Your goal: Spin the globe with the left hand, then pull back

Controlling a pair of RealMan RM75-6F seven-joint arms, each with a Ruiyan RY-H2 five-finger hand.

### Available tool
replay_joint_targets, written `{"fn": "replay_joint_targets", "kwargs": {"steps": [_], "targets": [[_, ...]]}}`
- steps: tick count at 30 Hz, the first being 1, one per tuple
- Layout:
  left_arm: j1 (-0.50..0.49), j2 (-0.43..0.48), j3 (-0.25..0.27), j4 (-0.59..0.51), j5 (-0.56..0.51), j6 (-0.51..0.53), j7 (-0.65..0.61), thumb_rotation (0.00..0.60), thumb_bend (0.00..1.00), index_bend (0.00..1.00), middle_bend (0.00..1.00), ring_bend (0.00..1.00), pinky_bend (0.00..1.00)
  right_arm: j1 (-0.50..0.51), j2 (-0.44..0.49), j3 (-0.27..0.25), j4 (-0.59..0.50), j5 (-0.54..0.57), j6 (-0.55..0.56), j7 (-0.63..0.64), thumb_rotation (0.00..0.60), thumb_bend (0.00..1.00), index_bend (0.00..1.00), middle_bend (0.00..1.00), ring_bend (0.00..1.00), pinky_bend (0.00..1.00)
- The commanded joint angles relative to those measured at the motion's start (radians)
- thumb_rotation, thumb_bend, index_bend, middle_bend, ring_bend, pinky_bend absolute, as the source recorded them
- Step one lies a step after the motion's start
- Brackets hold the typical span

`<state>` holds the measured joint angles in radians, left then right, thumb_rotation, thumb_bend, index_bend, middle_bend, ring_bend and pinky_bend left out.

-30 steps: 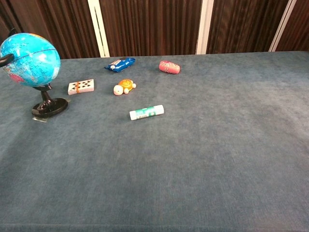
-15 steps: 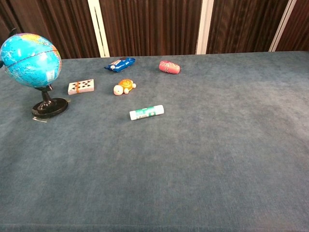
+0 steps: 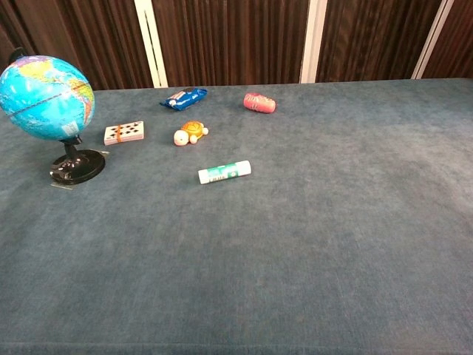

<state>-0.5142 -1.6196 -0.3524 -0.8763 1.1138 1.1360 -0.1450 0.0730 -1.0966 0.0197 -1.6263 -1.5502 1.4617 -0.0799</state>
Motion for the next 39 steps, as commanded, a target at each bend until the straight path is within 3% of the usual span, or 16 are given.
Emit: {"fn": "replay_joint_targets", "kwargs": {"steps": [1,8,13,16,29,39], "targets": [[0.017,0.013,0.001,-0.013,0.019,0.045,-0.014,0.391,0.31,0.00,0.00,0.00,0.04,0.000,-0.001,0.000,0.000,0.001,-0.001,-0.001,0.600,0.14,0.00,0.00,0.00,0.00],[0.085,0.088,0.010,-0.163,0.118,0.254,-0.055,0.408,0.37,0.00,0.00,0.00,0.04,0.001,-0.003,0.005,0.003,0.010,-0.002,-0.014,0.600,0.14,0.00,0.00,0.00,0.00],[0.099,0.126,0.046,-0.294,0.198,0.312,-0.041,0.442,0.37,0.00,0.00,0.00,0.04,0.001,-0.003,0.003,0.000,0.004,-0.001,-0.011,0.600,0.14,0.00,0.00,0.00,0.00],[0.083,0.117,0.050,-0.325,0.215,0.309,-0.022,0.471,0.36,0.00,0.00,0.00,0.04,-0.001,0.000,0.002,-0.002,0.000,0.004,-0.006,0.600,0.14,0.00,0.00,0.00,0.00],[-0.005,0.014,0.001,-0.263,0.142,0.224,0.056,0.470,0.34,0.00,0.00,0.00,0.04,-0.008,0.010,0.005,-0.002,-0.003,0.021,0.015,0.600,0.14,0.00,0.00,0.00,0.00],[-0.015,-0.002,-0.004,-0.235,0.115,0.203,0.070,0.467,0.33,0.00,0.00,0.00,0.04,-0.006,0.010,0.005,-0.002,0.000,0.015,0.013,0.600,0.14,0.00,0.00,0.00,0.00]]}}
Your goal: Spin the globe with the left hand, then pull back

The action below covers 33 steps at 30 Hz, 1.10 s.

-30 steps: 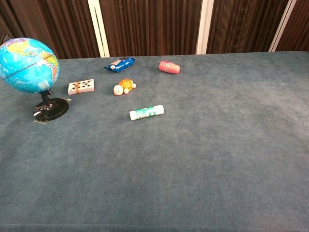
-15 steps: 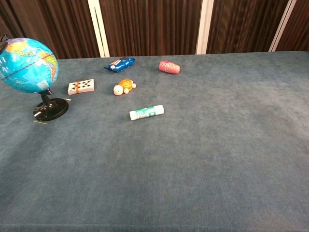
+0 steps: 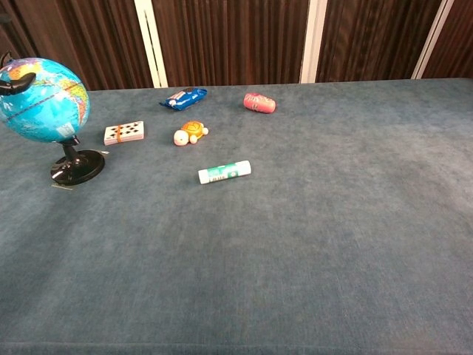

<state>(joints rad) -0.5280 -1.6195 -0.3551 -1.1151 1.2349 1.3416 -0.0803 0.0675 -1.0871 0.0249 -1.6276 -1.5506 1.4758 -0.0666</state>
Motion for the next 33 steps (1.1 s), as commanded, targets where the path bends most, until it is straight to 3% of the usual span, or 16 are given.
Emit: {"fn": "replay_joint_targets", "kwargs": {"steps": [1,33], "targets": [[-0.001,-0.003,-0.002,0.006,-0.009,-0.004,0.008,0.467,0.33,0.00,0.00,0.00,0.04,-0.001,0.001,0.000,-0.001,0.000,0.002,0.000,0.600,0.14,0.00,0.00,0.00,0.00],[0.036,0.019,-0.003,0.041,-0.064,-0.033,-0.004,0.472,0.34,0.00,0.00,0.00,0.05,-0.004,0.004,-0.002,-0.006,-0.006,0.005,0.001,0.600,0.14,0.00,0.00,0.00,0.00]]}}
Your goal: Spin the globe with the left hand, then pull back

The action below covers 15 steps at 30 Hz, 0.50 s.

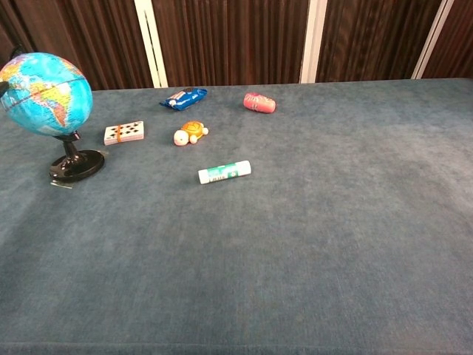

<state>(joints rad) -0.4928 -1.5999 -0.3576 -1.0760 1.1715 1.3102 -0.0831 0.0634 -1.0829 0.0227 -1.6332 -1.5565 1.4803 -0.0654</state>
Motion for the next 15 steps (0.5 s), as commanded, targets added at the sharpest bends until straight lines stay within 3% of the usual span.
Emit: {"fn": "replay_joint_targets", "kwargs": {"steps": [1,15], "targets": [[0.000,0.000,0.000,0.003,-0.002,-0.002,-0.001,0.471,0.34,0.00,0.00,0.00,0.05,0.000,0.000,0.000,0.000,0.000,0.000,-0.001,0.600,0.14,0.00,0.00,0.00,0.00],[-0.013,-0.013,-0.012,0.090,-0.048,-0.082,-0.024,0.468,0.34,0.00,0.00,0.00,0.05,0.001,-0.005,0.002,0.001,0.006,-0.004,-0.010,0.600,0.14,0.00,0.00,0.00,0.00]]}}
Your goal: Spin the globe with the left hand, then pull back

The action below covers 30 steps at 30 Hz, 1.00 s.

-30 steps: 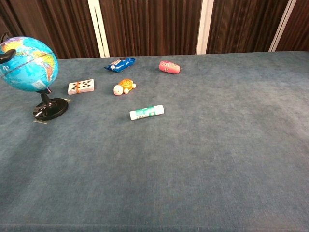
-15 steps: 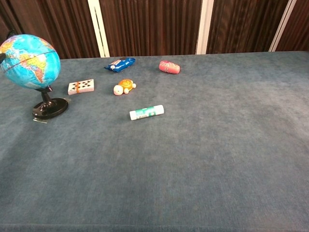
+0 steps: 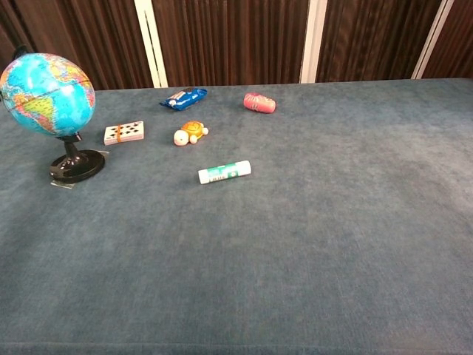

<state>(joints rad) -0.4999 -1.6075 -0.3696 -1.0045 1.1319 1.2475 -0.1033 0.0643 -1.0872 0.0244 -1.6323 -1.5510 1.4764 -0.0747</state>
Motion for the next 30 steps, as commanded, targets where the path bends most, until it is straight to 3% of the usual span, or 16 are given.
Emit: {"fn": "replay_joint_targets", "kwargs": {"steps": [1,8,17,19,21,25,28,30], "targets": [[-0.008,-0.007,-0.001,0.028,-0.012,-0.028,-0.005,0.468,0.34,0.00,0.00,0.00,0.05,0.000,-0.001,0.000,0.000,0.000,0.000,-0.001,0.600,0.14,0.00,0.00,0.00,0.00],[-0.025,-0.027,-0.010,0.090,-0.035,-0.073,-0.017,0.467,0.34,0.00,0.00,0.00,0.05,0.000,-0.002,0.000,0.001,0.002,-0.002,-0.003,0.600,0.14,0.00,0.00,0.00,0.00],[-0.014,-0.023,-0.009,0.138,-0.038,-0.053,0.006,0.472,0.38,0.00,0.00,0.00,0.06,0.002,-0.003,-0.001,0.001,0.001,-0.006,-0.005,0.600,0.14,0.00,0.00,0.00,0.00],[0.002,0.000,0.008,0.136,-0.028,-0.056,0.014,0.450,0.38,0.00,0.00,0.00,0.06,0.001,-0.002,-0.002,0.000,0.000,-0.005,-0.005,0.600,0.14,0.00,0.00,0.00,0.00],[0.031,0.041,0.033,0.097,-0.006,-0.045,0.012,0.419,0.38,0.00,0.00,0.00,0.05,0.000,-0.001,-0.003,-0.001,0.000,-0.004,-0.006,0.600,0.14,0.00,0.00,0.00,0.00],[0.110,0.139,0.090,-0.062,0.085,0.071,0.005,0.422,0.38,0.00,0.00,0.00,0.05,0.000,-0.002,-0.004,-0.002,-0.002,-0.005,-0.012,0.600,0.14,0.00,0.00,0.00,0.00],[0.179,0.221,0.153,-0.214,0.207,0.205,-0.022,0.435,0.38,0.00,0.00,0.00,0.05,0.001,-0.002,-0.007,-0.004,-0.005,-0.009,-0.015,0.600,0.14,0.00,0.00,0.00,0.00],[0.226,0.285,0.232,-0.318,0.339,0.284,-0.085,0.460,0.38,0.00,0.00,0.00,0.05,0.001,-0.002,-0.010,-0.006,-0.009,-0.008,-0.017,0.600,0.14,0.00,0.00,0.00,0.00]]}}
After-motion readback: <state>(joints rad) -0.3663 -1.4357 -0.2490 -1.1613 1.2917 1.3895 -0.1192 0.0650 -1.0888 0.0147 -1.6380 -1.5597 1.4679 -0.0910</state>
